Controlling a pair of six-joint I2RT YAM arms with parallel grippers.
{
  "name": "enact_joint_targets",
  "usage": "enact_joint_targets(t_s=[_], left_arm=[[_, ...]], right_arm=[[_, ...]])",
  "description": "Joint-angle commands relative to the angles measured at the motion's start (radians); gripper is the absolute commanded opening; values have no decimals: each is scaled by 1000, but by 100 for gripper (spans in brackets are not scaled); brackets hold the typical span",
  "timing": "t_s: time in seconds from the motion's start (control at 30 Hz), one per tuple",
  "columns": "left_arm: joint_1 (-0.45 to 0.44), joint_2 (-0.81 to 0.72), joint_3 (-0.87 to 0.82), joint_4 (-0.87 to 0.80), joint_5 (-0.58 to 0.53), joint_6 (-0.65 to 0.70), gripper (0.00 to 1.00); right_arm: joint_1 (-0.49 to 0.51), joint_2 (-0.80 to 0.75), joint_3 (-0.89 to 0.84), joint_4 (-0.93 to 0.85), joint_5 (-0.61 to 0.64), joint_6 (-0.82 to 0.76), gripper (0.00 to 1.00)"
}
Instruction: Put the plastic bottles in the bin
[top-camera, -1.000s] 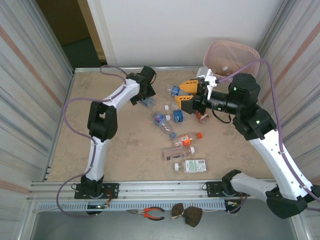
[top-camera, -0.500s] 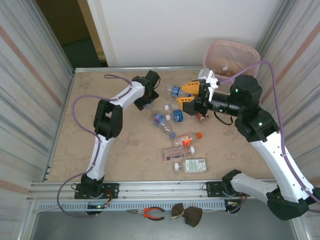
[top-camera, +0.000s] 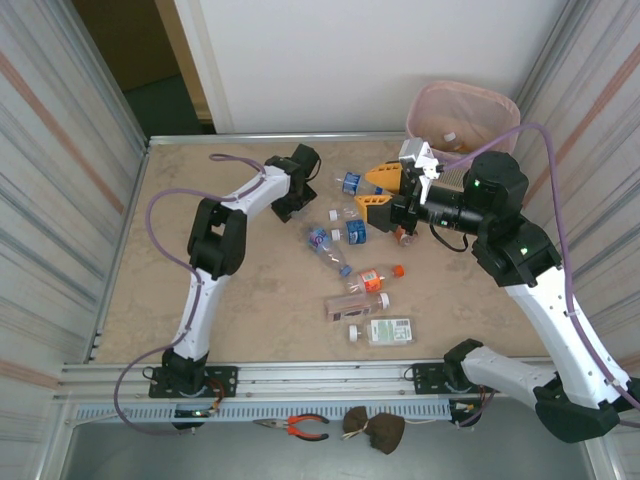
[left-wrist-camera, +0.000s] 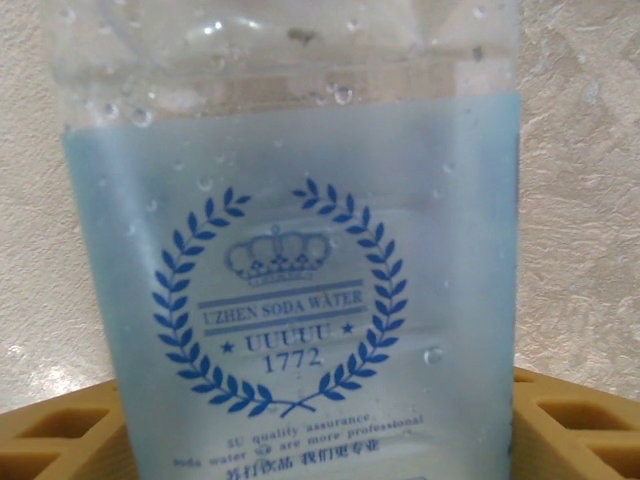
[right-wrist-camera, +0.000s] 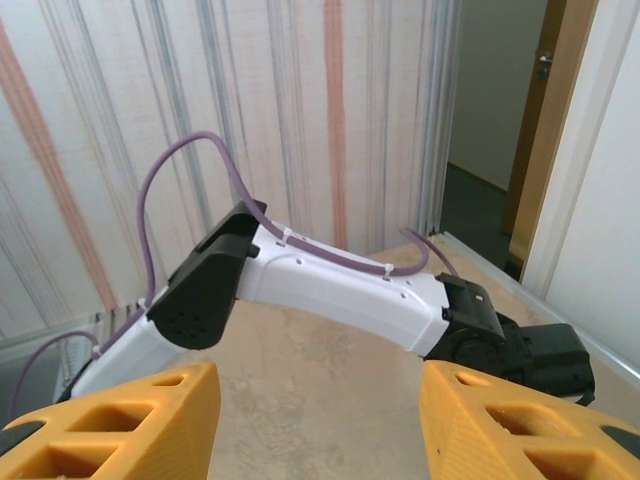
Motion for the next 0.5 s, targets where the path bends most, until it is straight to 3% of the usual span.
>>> enact_joint_targets(t_s=[0.0, 0.33, 0.47], left_arm=[[3, 14, -17, 6, -3, -8, 69], [9, 32, -36, 25, 9, 17, 69], [9, 22, -49, 32, 12, 32, 64]], right_arm=[[-8, -17, 6, -5, 12, -9, 54], [-6, -55, 0, -8, 20, -9, 54], [-5, -59, -3, -8, 26, -11, 54]])
